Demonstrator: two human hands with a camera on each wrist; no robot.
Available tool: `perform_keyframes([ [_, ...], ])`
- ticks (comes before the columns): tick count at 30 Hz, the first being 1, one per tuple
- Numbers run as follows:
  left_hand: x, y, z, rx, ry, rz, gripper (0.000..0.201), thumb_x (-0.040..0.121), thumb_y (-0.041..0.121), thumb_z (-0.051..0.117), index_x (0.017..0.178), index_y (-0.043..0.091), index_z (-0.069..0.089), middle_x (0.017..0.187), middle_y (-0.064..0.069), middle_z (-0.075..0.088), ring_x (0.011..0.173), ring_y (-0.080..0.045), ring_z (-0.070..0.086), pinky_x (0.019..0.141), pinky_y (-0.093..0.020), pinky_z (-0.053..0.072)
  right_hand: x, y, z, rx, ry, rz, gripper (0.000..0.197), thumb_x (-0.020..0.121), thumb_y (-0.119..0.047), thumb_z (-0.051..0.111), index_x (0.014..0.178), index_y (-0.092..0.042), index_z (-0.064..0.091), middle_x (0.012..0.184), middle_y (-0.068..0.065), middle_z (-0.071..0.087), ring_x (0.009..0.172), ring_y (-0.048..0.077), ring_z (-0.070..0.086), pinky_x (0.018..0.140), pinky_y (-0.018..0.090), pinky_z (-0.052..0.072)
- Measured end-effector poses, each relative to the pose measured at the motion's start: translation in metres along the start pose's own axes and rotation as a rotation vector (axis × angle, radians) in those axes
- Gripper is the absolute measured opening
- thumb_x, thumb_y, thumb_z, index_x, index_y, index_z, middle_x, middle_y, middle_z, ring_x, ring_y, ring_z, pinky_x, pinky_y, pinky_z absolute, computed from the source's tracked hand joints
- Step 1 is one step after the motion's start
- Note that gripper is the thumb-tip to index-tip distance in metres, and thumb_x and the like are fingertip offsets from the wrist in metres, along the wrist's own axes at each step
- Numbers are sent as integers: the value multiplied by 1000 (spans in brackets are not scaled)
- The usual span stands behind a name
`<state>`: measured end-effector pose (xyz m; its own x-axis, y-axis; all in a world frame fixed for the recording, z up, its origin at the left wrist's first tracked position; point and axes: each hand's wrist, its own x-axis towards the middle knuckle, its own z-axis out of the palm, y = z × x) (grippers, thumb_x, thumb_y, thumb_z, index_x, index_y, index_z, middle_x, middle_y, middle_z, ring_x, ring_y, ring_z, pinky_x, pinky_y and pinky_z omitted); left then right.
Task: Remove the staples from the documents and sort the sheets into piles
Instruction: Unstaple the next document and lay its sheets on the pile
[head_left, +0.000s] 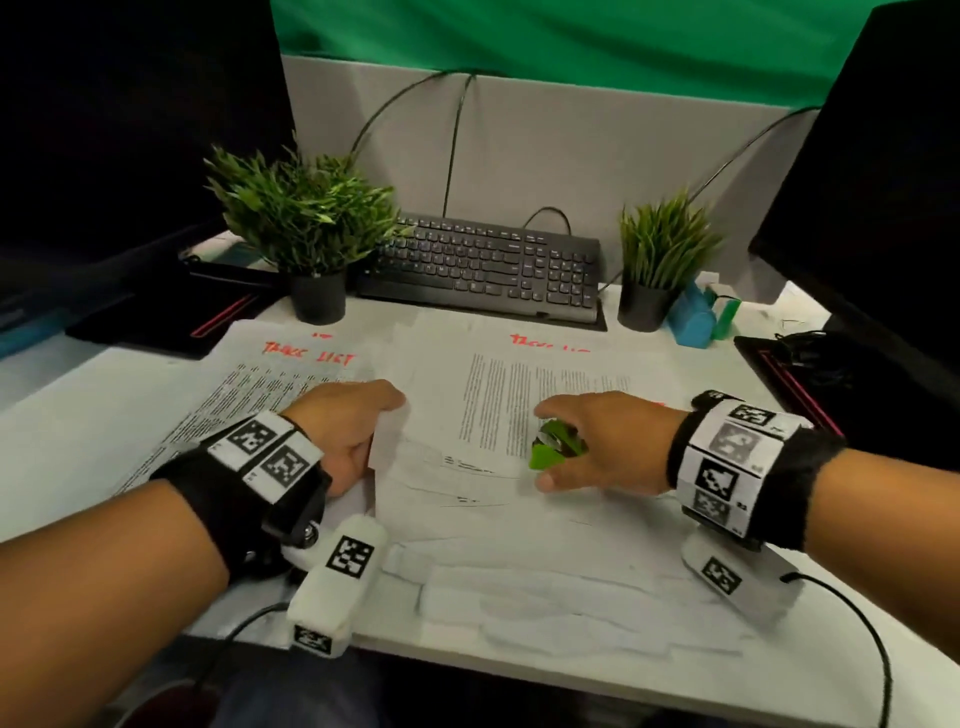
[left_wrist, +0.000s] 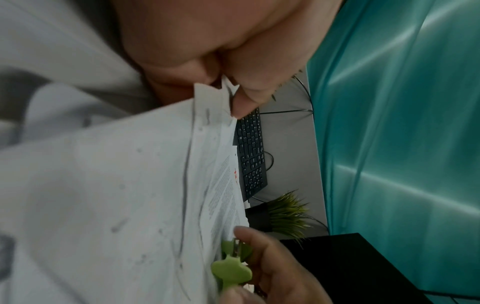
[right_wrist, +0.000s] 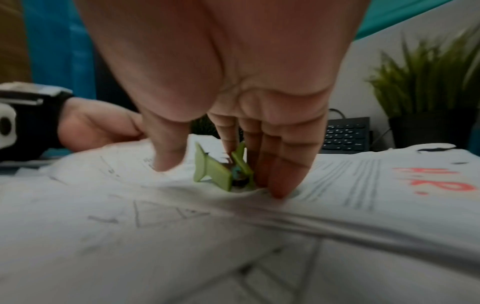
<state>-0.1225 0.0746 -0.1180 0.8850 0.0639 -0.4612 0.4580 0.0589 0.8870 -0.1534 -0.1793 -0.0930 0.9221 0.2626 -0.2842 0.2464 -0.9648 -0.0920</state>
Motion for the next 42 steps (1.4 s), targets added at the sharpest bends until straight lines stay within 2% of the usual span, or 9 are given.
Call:
perform_keyframes([
  [5,-15,4,2,-46,-36,26,7,94,6,62,100,1,65,100,-23,75,95,-39,73,91,-55,58,13,-19,-11,-34,66,19,38,88,-44,68,122,-27,61,116,-5,62,96,16,57,88,32,51],
  [8,-19,7,-2,-40,-46,61,7,92,1,65,98,0,68,99,-23,76,92,-38,74,91,-55,59,10,-27,-22,398,200,-4,26,80,-31,81,103,-28,71,98,-5,67,71,11,62,69,29,58],
  [12,-22,7,1,-37,-103,88,25,77,8,74,100,2,69,114,-32,70,102,-47,70,99,-68,49,7,-50,-20,723,310,-61,36,70,-23,88,101,-30,72,89,-7,64,74,11,59,61,21,48],
  [16,-29,7,8,-84,-144,118,24,84,3,70,107,-3,67,117,-34,68,95,-41,69,99,-64,51,10,-74,-14,522,461,-8,46,65,-36,89,102,-28,63,92,-10,60,86,13,59,77,28,51],
  [20,-30,7,12,-133,-173,131,8,95,-2,62,99,3,67,104,-27,73,73,-30,72,71,-41,64,9,-86,-16,398,554,-3,38,69,-43,82,100,-27,69,93,-8,66,89,15,61,77,27,50],
  [26,-42,7,14,-170,-195,131,8,95,-2,63,97,4,68,92,-20,75,59,-22,71,52,-30,60,3,-90,-11,358,612,-2,29,72,-39,77,88,-16,72,81,4,69,79,23,62,74,37,55],
  [30,-43,4,16,-189,-187,126,19,95,0,64,114,0,66,103,-24,76,66,-25,73,58,-34,63,1,-94,-10,307,602,29,28,74,-40,74,83,-15,70,76,5,67,76,25,61,66,33,53],
  [35,-43,2,18,-218,-182,132,21,95,1,65,116,-1,66,105,-25,75,69,-26,73,60,-34,64,0,-98,-11,290,597,78,26,74,-42,73,78,-18,65,69,-2,58,72,22,55,53,27,33],
  [42,-39,-1,16,-226,-207,102,25,95,4,65,119,0,66,104,-21,77,74,-26,75,64,-34,63,0,-100,-10,272,575,106,27,75,-41,73,80,-16,67,69,-1,57,73,22,56,53,25,35],
])
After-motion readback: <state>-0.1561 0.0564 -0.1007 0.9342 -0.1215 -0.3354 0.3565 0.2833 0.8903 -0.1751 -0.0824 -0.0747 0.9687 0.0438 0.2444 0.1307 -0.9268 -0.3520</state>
